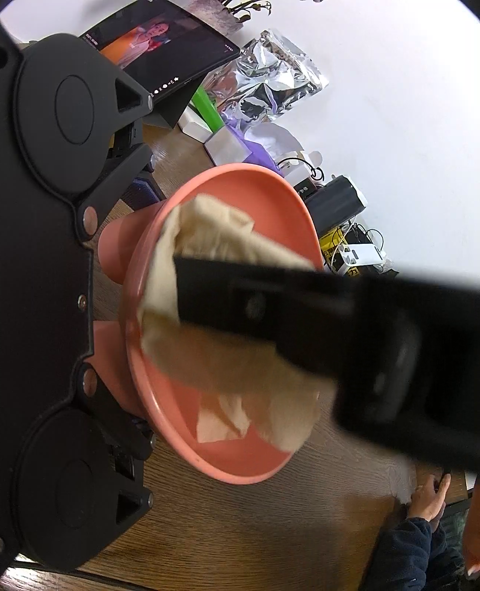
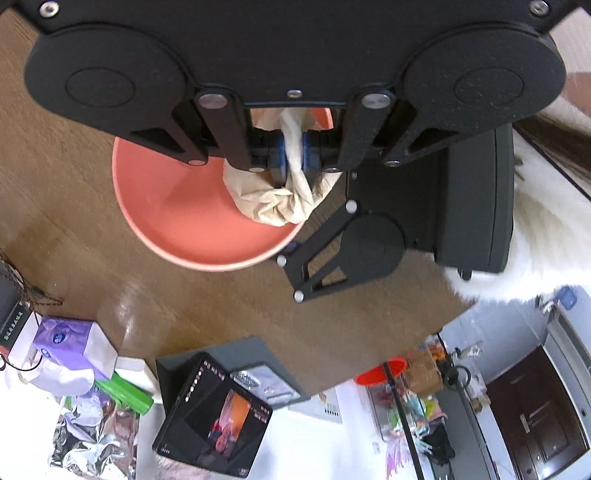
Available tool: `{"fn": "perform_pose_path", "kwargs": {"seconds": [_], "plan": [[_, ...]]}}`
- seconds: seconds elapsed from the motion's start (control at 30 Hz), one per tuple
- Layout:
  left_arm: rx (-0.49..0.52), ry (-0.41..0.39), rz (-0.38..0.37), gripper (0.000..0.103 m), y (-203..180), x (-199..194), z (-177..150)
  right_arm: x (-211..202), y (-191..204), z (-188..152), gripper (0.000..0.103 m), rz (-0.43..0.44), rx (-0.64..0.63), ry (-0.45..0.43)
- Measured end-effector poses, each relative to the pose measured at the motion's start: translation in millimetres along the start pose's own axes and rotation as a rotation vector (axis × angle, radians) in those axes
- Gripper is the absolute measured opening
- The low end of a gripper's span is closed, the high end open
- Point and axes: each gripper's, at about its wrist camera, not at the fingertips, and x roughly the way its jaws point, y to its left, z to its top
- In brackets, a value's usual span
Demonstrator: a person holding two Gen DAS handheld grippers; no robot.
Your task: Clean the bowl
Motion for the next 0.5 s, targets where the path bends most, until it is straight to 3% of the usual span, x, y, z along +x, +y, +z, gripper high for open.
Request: {"fn": "perform_pose_path", "kwargs": {"seconds": [0.27, 0.5], "plan": [[0.000, 0.000, 0.002, 0.095, 0.4, -1.3, 1.3, 2.5, -28.6, 9.5, 0.009, 0.006, 0.045, -0.070], [0.000, 0.000, 0.002, 0.095, 1.9, -1.5, 2.4, -1.2, -37.0, 10.2, 0.009, -0.046, 0.083, -0.131]]}}
